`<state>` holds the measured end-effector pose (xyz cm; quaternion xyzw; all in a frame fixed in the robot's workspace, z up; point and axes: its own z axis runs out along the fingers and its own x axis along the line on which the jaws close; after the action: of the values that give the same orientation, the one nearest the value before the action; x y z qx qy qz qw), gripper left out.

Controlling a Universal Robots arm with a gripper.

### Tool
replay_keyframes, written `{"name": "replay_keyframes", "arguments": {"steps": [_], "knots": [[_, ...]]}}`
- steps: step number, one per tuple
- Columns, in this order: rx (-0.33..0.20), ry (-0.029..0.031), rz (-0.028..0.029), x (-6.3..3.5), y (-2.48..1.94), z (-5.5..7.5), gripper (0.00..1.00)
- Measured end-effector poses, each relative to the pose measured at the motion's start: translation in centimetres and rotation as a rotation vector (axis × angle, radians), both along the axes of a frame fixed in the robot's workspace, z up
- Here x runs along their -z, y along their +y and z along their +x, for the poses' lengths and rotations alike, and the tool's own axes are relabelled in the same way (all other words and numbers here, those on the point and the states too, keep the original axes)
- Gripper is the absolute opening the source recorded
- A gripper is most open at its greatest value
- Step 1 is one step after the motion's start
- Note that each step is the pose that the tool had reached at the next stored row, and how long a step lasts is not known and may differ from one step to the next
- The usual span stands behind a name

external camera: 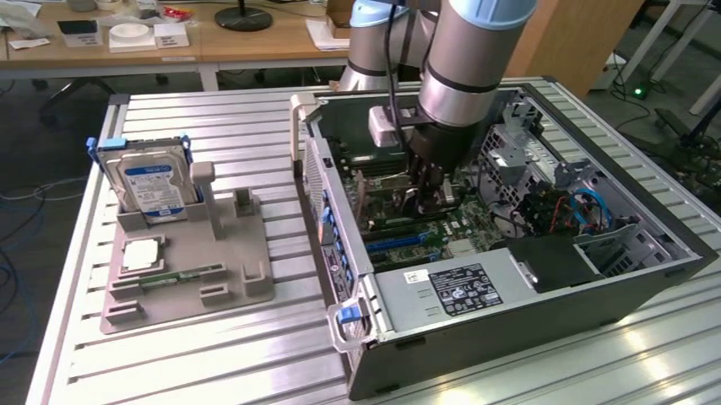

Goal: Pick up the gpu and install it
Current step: 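Insert the gpu into the slot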

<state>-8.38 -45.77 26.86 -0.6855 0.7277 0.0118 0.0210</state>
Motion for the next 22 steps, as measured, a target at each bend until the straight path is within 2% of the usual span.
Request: {"name": "replay_keyframes", "arguments": {"steps": [2, 5, 6, 10, 17, 22], "knots": [[0.0, 0.0, 0.0002, 0.03, -0.11, 0.0, 0.28], [0.0, 0.0001, 0.0, 0.09, -0.72, -0.1, 0.28], [0.0, 0.0, 0.0, 0.15, -0.79, -0.1, 0.28], [0.0, 0.0, 0.0, 0.48, -0.81, -0.4, 0.28], [0.0, 0.0, 0.0, 1.7, -0.8, -0.5, 0.28], [0.0, 0.0, -0.0023, 2.5, -0.79, -0.8, 0.28]]}}
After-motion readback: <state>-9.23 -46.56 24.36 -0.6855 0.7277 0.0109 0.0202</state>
